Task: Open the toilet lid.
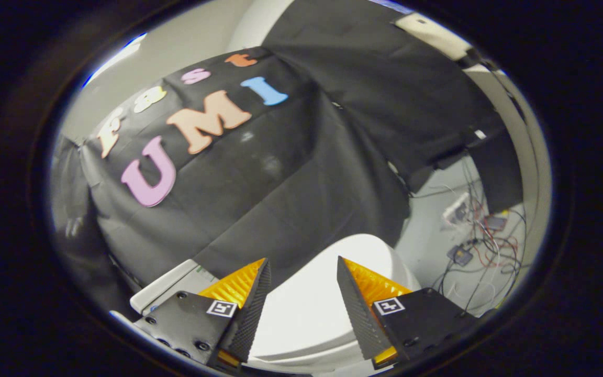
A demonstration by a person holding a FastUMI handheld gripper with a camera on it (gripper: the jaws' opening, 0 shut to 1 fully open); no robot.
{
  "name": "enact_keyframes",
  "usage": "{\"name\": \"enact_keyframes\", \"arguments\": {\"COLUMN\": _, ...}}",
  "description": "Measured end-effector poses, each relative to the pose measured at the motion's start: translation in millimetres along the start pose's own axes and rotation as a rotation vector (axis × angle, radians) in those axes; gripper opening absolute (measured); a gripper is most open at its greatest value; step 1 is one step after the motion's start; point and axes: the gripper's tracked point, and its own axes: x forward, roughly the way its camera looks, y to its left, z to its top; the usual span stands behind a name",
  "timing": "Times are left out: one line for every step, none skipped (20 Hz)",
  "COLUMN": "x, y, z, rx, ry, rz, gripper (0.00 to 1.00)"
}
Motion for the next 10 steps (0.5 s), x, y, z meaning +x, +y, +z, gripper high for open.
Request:
{"name": "enact_keyframes", "arguments": {"x": -4, "y": -12, "z": -4, "rx": 0.035, "ry": -0.017, "rz": -0.046, "gripper": 0.81}}
{"name": "enact_keyframes", "arguments": {"x": -8, "y": -22, "z": -8, "rx": 0.072, "ry": -0.032, "rz": -0.084, "gripper": 0.80}}
{"name": "enact_keyframes", "arguments": {"x": -12, "y": -30, "z": -13, "rx": 0.109, "ry": -0.043, "rz": -0.111, "gripper": 0.80}}
{"name": "enact_keyframes", "arguments": {"x": -15, "y": -37, "z": -19, "rx": 0.140, "ry": -0.049, "rz": -0.133, "gripper": 0.80}}
{"name": "enact_keyframes", "arguments": {"x": -19, "y": -44, "z": -27, "rx": 0.165, "ry": -0.047, "rz": -0.158, "gripper": 0.80}}
{"name": "enact_keyframes", "arguments": {"x": -20, "y": -53, "z": -35, "rx": 0.180, "ry": -0.038, "rz": -0.187, "gripper": 0.80}}
{"name": "enact_keyframes", "arguments": {"x": -22, "y": -61, "z": -43, "rx": 0.198, "ry": -0.021, "rz": -0.206, "gripper": 0.80}}
{"name": "enact_keyframes", "arguments": {"x": -22, "y": -68, "z": -52, "rx": 0.216, "ry": 0.000, "rz": -0.225, "gripper": 0.80}}
{"name": "enact_keyframes", "arguments": {"x": -22, "y": -73, "z": -58, "rx": 0.231, "ry": 0.020, "rz": -0.245, "gripper": 0.80}}
{"name": "enact_keyframes", "arguments": {"x": -21, "y": -81, "z": -66, "rx": 0.258, "ry": 0.043, "rz": -0.266, "gripper": 0.80}}
